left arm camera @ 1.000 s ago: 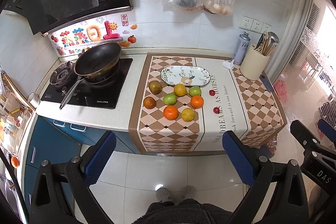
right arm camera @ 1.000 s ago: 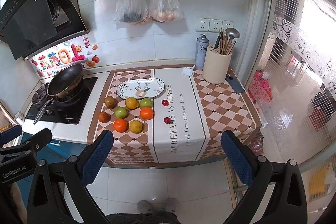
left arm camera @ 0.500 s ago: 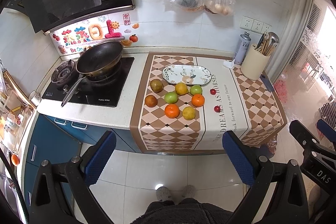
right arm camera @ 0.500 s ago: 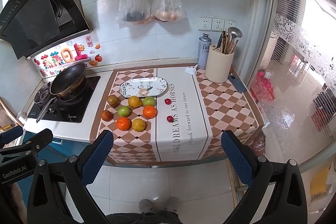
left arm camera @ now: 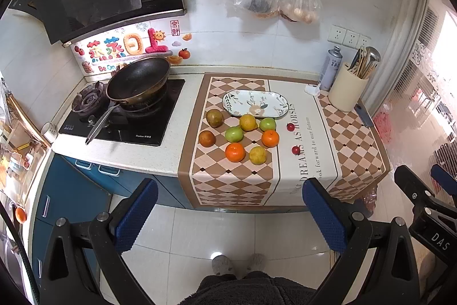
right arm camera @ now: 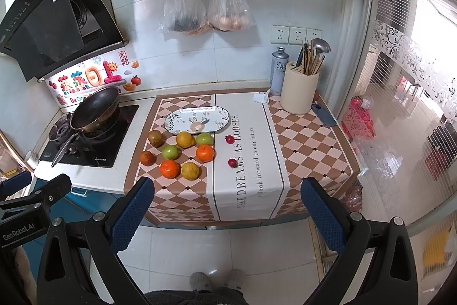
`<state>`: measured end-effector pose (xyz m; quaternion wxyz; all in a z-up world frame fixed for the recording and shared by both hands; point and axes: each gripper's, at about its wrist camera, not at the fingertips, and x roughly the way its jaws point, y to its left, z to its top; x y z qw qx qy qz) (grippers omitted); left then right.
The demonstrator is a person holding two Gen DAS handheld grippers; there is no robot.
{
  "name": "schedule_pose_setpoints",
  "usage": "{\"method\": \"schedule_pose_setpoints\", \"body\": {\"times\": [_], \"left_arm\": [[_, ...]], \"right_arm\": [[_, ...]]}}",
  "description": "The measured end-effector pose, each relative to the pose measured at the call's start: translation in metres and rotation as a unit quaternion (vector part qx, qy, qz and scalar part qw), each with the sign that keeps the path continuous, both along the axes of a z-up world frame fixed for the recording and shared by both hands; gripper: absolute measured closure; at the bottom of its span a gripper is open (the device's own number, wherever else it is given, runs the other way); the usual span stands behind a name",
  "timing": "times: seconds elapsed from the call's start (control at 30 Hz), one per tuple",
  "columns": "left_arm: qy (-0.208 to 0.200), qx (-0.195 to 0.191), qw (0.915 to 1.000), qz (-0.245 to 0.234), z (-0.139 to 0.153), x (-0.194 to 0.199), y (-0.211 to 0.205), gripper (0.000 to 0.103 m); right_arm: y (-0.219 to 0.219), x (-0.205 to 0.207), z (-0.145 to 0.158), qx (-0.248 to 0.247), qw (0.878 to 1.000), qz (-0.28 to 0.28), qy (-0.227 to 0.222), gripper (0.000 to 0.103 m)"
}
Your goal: Organize fruits
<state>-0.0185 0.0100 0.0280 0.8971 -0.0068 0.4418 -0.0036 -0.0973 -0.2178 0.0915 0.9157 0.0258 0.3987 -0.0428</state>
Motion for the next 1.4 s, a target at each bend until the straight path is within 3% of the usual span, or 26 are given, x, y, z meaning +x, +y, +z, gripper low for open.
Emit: {"method": "schedule_pose_setpoints", "body": {"times": [0.27, 0.37, 0.5, 0.73, 0.93, 1.13, 1.23, 1.27, 1.3, 1.4], "left_arm": [[-0.010, 0.007, 0.9998, 0.015, -0.002, 0.005, 0.002, 0.000], [-0.034, 0.041, 0.9977, 0.042, -0.008, 0.017, -0.001, 0.000], [-0.037, 0.086, 0.9922, 0.083, -0.030, 0.043, 0.001, 0.000], [-0.009, 0.105, 0.9855, 0.133, -0.081, 0.095, 0.023, 0.000], [0.049, 0.126, 0.9830, 0.124, -0.135, 0.162, 0.052, 0.000], [0.134, 0.137, 0.9785, 0.077, -0.208, 0.242, 0.083, 0.000], [0.195, 0.101, 0.9744, 0.048, -0.247, 0.280, 0.096, 0.004], [0.218, 0.076, 0.9721, 0.041, -0.262, 0.293, 0.102, 0.010], [0.232, 0.067, 0.9695, 0.039, -0.271, 0.301, 0.104, 0.016], [0.277, 0.027, 0.9602, 0.026, -0.303, 0.327, 0.110, 0.017]], "right_arm": [[-0.016, 0.008, -0.006, 0.023, 1.000, -0.001, 0.000, 0.000], [-0.026, 0.017, -0.017, 0.044, 0.999, -0.002, -0.011, 0.000], [-0.037, 0.045, -0.044, 0.060, 0.998, 0.008, -0.004, 0.000], [-0.041, 0.118, -0.109, 0.083, 0.995, 0.019, 0.050, 0.000], [-0.011, 0.197, -0.200, 0.101, 0.986, 0.029, 0.127, 0.000], [0.024, 0.276, -0.313, 0.175, 0.958, 0.005, 0.227, 0.008], [0.033, 0.297, -0.354, 0.220, 0.939, -0.019, 0.263, 0.013], [0.036, 0.305, -0.369, 0.232, 0.932, -0.030, 0.275, 0.013], [0.038, 0.309, -0.378, 0.237, 0.929, -0.037, 0.282, 0.014], [0.045, 0.319, -0.398, 0.243, 0.920, -0.058, 0.303, 0.015]]}}
